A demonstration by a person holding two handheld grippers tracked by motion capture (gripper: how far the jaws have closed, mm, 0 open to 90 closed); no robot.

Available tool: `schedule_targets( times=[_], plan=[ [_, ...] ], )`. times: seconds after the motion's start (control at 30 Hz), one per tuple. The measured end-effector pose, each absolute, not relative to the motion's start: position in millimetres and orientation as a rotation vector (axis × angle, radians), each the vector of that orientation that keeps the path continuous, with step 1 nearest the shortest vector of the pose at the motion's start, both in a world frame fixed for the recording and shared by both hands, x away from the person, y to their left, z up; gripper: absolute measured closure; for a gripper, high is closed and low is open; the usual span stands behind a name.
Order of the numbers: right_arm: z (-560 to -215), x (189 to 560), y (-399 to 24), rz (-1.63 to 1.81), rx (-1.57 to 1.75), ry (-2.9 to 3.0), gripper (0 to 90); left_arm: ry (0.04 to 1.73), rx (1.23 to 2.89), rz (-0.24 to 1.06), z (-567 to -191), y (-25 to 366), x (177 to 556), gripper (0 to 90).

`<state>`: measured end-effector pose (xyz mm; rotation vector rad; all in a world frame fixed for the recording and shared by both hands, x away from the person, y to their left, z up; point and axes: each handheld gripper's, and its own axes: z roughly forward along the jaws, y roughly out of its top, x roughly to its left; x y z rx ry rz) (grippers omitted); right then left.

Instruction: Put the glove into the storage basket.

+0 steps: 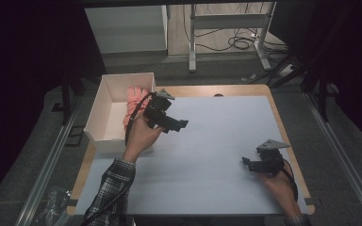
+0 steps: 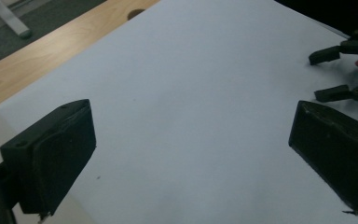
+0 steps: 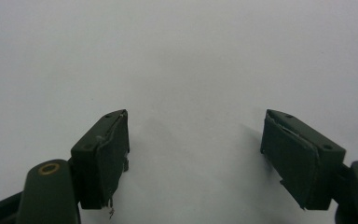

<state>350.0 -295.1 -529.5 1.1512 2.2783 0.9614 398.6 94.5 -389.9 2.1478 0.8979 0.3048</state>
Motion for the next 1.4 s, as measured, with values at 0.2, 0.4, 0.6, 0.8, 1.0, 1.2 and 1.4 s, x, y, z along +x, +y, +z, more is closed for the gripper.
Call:
schedule_targets(
  times=[0.2,0.4,0.6,0.8,1.0,1.2,1.4],
  plan=[
    [-530,350,-295,0.962,1.151,2.279,23.8,0.841,2.157,0.283,-402,75,389,0.9],
    [-529,350,-295,0.96,1.153,2.281,23.8,0.802,2.176,0.274,-420,61,380,1.0],
    [-529,350,-295,0.961,1.149,2.281,23.8,0.78,2.182,0.268,-431,53,371,1.0],
    [-529,350,-295,0.959,1.149,2.282,23.8,0.758,2.183,0.25,-441,49,362,1.0],
    [-529,350,-295,0.961,1.15,2.28,23.8,0.743,2.195,0.253,-455,50,355,1.0],
    [-529,350,-295,0.96,1.15,2.28,23.8,0.738,2.205,0.25,-467,51,347,1.0],
    [-529,350,-295,0.959,1.149,2.281,23.8,0.728,2.212,0.25,-477,53,338,1.0]
  ],
)
